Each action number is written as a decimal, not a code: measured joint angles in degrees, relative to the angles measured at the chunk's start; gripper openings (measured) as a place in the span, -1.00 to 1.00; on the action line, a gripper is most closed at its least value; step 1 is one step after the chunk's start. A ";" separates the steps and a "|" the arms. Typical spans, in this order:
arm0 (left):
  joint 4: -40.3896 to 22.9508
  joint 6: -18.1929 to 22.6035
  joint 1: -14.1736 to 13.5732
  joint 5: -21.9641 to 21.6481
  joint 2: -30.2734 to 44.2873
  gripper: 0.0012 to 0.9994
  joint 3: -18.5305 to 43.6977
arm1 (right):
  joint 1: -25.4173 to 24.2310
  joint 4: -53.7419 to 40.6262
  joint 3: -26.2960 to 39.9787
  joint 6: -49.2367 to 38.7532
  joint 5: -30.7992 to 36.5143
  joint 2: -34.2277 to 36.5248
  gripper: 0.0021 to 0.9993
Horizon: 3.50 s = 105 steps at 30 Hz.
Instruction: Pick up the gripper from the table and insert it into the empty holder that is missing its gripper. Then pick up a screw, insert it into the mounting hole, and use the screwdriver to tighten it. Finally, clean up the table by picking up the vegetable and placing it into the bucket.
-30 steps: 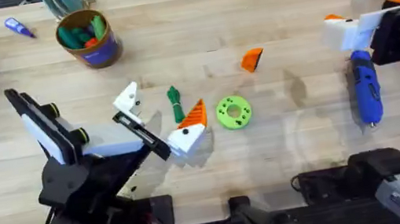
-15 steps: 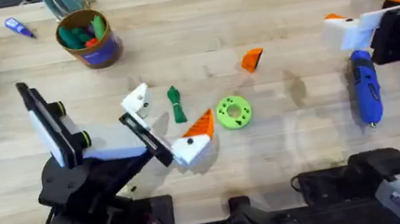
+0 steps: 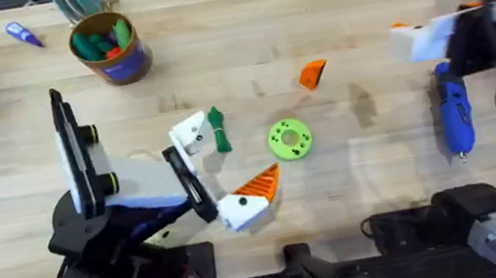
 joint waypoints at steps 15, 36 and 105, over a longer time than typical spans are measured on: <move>0.00 0.00 0.00 0.30 0.00 0.97 0.00 | 16.39 -5.93 12.66 -11.67 -0.34 31.58 0.98; 0.00 0.00 0.00 0.45 0.02 0.97 0.00 | 17.73 2.50 12.66 -10.68 -0.41 44.58 0.61; -0.02 0.01 0.00 0.48 0.01 0.97 0.00 | 17.57 34.41 -6.16 45.21 -74.15 41.76 -0.98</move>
